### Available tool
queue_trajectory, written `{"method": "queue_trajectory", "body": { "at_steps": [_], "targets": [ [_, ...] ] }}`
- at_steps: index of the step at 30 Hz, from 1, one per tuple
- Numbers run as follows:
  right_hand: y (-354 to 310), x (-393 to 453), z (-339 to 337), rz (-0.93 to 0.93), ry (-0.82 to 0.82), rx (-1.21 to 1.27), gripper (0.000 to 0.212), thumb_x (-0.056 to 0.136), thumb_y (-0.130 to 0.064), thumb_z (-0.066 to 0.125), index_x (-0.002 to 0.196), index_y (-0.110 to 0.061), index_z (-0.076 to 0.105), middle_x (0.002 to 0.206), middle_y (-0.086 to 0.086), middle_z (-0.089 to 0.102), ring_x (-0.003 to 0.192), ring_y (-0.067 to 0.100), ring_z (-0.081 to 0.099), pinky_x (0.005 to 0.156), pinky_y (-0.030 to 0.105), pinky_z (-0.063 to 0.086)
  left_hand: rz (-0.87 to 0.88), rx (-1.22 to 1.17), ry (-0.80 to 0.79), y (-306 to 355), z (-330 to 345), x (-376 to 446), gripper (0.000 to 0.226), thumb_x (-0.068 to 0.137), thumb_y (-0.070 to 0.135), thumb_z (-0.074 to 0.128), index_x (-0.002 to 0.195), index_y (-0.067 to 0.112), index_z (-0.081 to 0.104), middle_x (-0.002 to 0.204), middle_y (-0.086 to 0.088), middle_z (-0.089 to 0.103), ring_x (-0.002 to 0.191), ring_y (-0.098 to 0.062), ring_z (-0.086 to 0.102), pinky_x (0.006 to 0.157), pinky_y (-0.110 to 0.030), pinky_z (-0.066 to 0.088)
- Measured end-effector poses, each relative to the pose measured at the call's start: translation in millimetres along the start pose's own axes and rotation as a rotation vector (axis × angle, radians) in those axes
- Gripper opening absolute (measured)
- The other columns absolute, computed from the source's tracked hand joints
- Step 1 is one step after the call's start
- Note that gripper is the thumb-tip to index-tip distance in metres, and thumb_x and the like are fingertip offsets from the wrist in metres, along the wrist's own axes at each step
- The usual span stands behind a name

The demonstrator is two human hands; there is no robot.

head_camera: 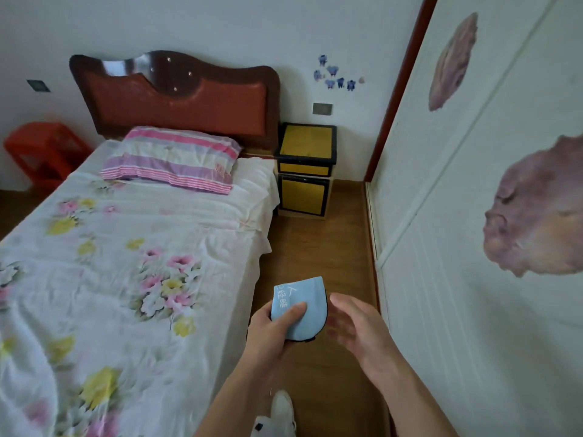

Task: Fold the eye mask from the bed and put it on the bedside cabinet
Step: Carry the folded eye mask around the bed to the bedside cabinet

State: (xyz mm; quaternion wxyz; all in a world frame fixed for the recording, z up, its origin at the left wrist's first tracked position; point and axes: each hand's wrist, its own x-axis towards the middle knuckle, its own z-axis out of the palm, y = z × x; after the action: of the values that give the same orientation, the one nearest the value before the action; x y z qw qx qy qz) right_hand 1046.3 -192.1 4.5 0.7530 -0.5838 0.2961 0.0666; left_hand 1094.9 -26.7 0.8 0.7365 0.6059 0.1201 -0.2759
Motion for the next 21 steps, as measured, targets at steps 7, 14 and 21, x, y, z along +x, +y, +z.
{"method": "queue_trajectory", "body": {
  "at_steps": [7, 14, 21],
  "targets": [
    [-52.9, 80.2, 35.5, 0.018, 0.007, 0.023, 0.025, 0.091, -0.037, 0.069, 0.111, -0.024, 0.075, 0.106, 0.002, 0.079, 0.101, 0.020, 0.075, 0.094, 0.045, 0.059, 0.000, 0.012, 0.008, 63.5, -12.6, 85.2, 0.047, 0.068, 0.030, 0.085, 0.110, 0.013, 0.070, 0.102, -0.013, 0.078, 0.093, -0.028, 0.075, 0.069, -0.039, 0.062],
    [-96.1, 164.6, 41.1, 0.050, 0.000, 0.056, 0.023, 0.093, -0.031, 0.067, 0.111, -0.020, 0.076, 0.109, 0.005, 0.079, 0.101, 0.021, 0.075, 0.094, 0.045, 0.058, -0.011, 0.037, 0.003, 104.9, 0.5, 173.4, 0.035, 0.074, 0.023, 0.082, 0.106, 0.013, 0.072, 0.100, -0.012, 0.079, 0.092, -0.029, 0.075, 0.070, -0.040, 0.061],
    [-147.7, 268.6, 21.3, 0.086, 0.020, 0.130, 0.022, 0.089, -0.030, 0.073, 0.109, -0.021, 0.076, 0.111, 0.006, 0.077, 0.100, 0.023, 0.075, 0.090, 0.044, 0.061, -0.033, 0.035, 0.035, 156.8, 38.0, 275.9, 0.035, 0.076, 0.018, 0.080, 0.108, 0.008, 0.070, 0.098, -0.013, 0.079, 0.090, -0.028, 0.075, 0.062, -0.030, 0.061]
  ]
}}
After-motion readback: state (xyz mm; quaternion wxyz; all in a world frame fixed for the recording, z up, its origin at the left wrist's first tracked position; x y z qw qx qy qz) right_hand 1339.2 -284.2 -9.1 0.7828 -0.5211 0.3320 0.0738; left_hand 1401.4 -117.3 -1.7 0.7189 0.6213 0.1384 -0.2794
